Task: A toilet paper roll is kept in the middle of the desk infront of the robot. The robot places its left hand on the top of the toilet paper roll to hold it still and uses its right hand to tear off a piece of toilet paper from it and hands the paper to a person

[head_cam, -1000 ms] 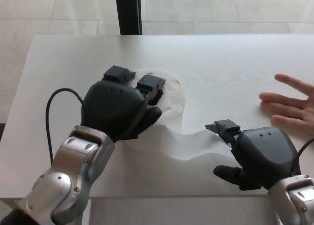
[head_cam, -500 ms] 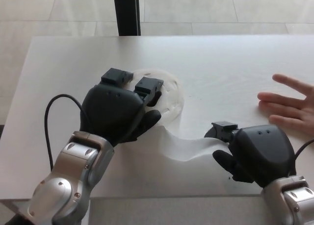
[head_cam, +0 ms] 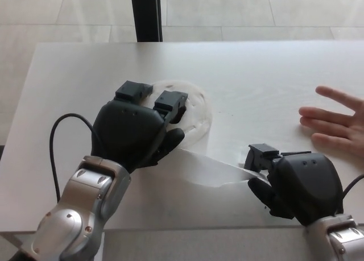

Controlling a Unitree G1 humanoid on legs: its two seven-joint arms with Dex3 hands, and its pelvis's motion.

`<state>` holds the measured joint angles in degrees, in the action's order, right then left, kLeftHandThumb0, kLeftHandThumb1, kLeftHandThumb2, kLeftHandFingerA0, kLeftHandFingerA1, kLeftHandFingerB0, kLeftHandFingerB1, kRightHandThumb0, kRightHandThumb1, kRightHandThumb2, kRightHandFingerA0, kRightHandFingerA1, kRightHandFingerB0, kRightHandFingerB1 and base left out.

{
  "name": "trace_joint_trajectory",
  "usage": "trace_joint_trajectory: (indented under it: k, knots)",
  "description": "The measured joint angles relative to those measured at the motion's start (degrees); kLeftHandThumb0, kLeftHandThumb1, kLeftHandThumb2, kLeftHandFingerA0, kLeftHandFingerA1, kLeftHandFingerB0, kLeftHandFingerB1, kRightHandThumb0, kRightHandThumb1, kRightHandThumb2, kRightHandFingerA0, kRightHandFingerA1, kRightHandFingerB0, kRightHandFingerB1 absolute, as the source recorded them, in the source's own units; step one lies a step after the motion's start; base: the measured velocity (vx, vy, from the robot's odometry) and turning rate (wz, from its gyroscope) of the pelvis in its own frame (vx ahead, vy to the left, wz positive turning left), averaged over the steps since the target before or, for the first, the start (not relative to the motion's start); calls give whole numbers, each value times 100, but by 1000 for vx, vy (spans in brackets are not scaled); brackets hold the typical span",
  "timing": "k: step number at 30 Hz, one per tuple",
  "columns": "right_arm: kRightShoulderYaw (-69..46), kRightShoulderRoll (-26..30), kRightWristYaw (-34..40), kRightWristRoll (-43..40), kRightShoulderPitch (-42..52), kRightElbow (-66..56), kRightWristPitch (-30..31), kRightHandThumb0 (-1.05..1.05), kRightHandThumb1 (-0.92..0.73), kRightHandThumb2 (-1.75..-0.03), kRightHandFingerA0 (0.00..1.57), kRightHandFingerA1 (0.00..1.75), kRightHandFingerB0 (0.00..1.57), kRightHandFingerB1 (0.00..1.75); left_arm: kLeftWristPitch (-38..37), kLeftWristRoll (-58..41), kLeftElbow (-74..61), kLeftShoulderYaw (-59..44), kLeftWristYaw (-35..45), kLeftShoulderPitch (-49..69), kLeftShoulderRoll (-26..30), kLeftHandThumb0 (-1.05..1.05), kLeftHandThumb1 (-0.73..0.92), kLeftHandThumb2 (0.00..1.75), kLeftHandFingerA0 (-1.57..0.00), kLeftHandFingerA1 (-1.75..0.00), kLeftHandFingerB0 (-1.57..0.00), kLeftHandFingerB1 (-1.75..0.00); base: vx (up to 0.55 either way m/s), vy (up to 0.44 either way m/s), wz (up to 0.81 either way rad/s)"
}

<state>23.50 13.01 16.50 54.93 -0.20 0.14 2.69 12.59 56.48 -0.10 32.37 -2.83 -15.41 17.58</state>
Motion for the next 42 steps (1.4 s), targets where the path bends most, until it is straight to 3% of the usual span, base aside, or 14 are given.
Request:
trace_joint_trajectory:
  k: [8,9,11,13,14,15,23,24,26,33,37,38,39,42]
  knots:
    - [-278,-660,292,-331,147,107,-24,-35,-58,-114,93,175,67,175,-20,4,-12,-8,-5,39,-5,-68,69,107,-30,-60,-35,-56,0,0,0]
    - [-337,-760,312,-390,169,112,-24,-32,-58,-115,93,175,69,172,-21,4,-12,-9,-5,43,-5,-65,85,65,-34,-54,-40,-42,0,0,0]
    - [-475,-1009,351,-551,183,135,-46,-33,-56,-117,92,175,71,172,-28,0,-28,-23,-20,46,-13,-69,69,107,-31,-61,-35,-56,0,0,0]
    - [-613,-1196,363,-694,181,160,-81,-32,-53,-122,91,175,74,170,-31,-1,-33,-33,-50,44,-22,-66,84,65,-34,-55,-41,-43,0,0,0]
    - [-684,-1285,364,-773,180,177,-99,-31,-52,-121,90,175,76,167,-31,-1,-40,-36,-68,41,-27,-69,69,107,-30,-61,-35,-56,0,0,0]
    - [-749,-1355,364,-836,176,190,-111,-31,-52,-118,89,175,75,169,-31,-1,-45,-40,-81,38,-30,-66,84,65,-33,-54,-41,-42,0,0,0]
    - [-1532,-1823,351,-1442,-111,385,-131,-30,-49,-123,98,175,82,158,-31,-19,-88,-73,-167,77,-37,-64,66,107,-30,-61,-34,-56,0,0,0]
    - [-1663,-1846,343,-1527,-193,430,-129,-30,-47,-122,98,175,84,157,-32,-21,-87,-73,-187,88,-37,-66,84,65,-34,-56,-41,-42,0,0,0]
    - [-1893,-1864,341,-1683,-336,510,-130,-29,-51,-115,102,175,86,156,-33,-25,-95,-74,-211,113,-37,-67,68,106,-31,-60,-36,-56,0,0,0]
    - [-2710,-1881,339,-2201,-801,653,-104,-25,-42,-123,100,169,92,146,-33,-27,-85,-73,-301,208,-35,-61,81,64,-35,-54,-42,-42,0,0,0]
    - [-3061,-1932,337,-2493,-1000,672,-89,-23,-39,-125,102,167,92,146,-33,-27,-95,-77,-320,233,-35,-67,67,103,-32,-60,-37,-55,0,0,0]
    - [-3152,-1958,334,-2587,-1049,672,-79,-23,-39,-125,101,165,91,146,-33,-27,-97,-77,-328,242,-35,-61,81,64,-36,-53,-42,-42,0,0,0]
    - [-3228,-1981,330,-2661,-1091,669,-66,-21,-36,-128,102,165,92,146,-33,-26,-99,-77,-333,250,-35,-67,67,103,-32,-60,-37,-56,0,0,0]
    - [-3403,-2063,301,-2884,-1190,623,-30,-24,-41,-116,128,139,106,124,-33,-26,-103,-78,-362,275,-34,-62,82,64,-34,-53,-42,-42,0,0,0]
